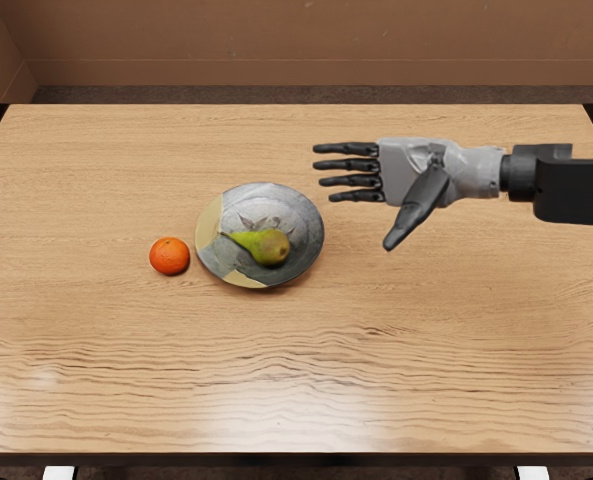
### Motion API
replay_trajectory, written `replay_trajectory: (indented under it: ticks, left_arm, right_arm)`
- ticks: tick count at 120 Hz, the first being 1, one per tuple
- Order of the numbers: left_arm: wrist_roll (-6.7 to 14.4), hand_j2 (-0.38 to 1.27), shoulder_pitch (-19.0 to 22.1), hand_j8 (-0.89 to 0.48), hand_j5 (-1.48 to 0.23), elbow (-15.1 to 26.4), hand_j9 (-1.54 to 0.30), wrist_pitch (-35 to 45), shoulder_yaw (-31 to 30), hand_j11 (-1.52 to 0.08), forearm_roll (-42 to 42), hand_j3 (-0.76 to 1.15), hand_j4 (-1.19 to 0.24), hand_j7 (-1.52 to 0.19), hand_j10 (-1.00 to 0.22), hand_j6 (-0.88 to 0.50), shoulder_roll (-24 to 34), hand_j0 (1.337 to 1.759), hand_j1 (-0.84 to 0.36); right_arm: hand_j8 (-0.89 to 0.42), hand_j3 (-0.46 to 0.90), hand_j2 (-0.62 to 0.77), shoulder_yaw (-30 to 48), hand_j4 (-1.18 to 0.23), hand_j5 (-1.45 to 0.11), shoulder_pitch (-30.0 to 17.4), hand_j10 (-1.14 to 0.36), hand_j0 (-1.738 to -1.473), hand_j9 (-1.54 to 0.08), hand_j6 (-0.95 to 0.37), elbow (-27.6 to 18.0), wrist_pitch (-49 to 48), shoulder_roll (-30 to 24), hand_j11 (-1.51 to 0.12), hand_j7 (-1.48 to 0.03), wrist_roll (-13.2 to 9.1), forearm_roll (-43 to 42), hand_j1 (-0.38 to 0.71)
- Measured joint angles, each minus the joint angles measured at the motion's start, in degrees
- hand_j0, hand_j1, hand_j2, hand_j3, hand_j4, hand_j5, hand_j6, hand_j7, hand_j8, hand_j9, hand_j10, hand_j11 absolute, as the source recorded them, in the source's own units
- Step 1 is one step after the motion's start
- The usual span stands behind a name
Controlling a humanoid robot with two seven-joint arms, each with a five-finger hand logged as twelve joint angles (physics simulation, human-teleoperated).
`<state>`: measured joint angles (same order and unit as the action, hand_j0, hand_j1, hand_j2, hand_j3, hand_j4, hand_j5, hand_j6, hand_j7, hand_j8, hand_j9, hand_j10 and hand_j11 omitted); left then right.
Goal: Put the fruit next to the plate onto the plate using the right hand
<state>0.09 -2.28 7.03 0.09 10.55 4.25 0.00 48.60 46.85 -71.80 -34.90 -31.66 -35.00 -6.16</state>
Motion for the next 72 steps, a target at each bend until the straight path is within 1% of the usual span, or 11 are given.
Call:
replay_trajectory:
  ticks: [18,34,72]
  left_arm:
    - [0.0,0.0,0.0,-0.02,-0.03,0.0,-0.03,0.0,0.0,-0.03,0.0,0.0,-0.02,-0.03,-0.02,-0.02,0.0,1.658,0.32]
    - [0.0,0.0,0.0,-0.02,-0.03,0.0,-0.03,0.0,0.0,-0.03,-0.01,0.0,-0.02,-0.03,-0.02,-0.02,0.0,1.658,0.32]
    - [0.0,0.0,0.0,-0.02,-0.03,0.0,-0.03,0.0,0.0,-0.03,-0.01,0.0,-0.02,-0.03,-0.02,-0.02,0.0,1.658,0.32]
  right_arm:
    - [0.0,0.0,0.0,0.14,0.0,0.0,-1.28,0.0,-1.658,0.0,0.0,0.41,-0.08,-4.38,0.0,0.0,0.0,2.84,-0.35]
    - [0.0,0.0,0.0,0.19,0.0,0.0,-2.0,0.0,-1.658,0.0,0.0,0.89,-0.11,-6.83,0.0,0.0,0.0,3.79,-0.35]
    - [0.0,0.0,0.0,0.13,0.0,0.0,-2.81,0.0,-1.658,0.0,0.0,1.0,-0.12,-8.51,0.0,0.0,0.0,4.09,-0.35]
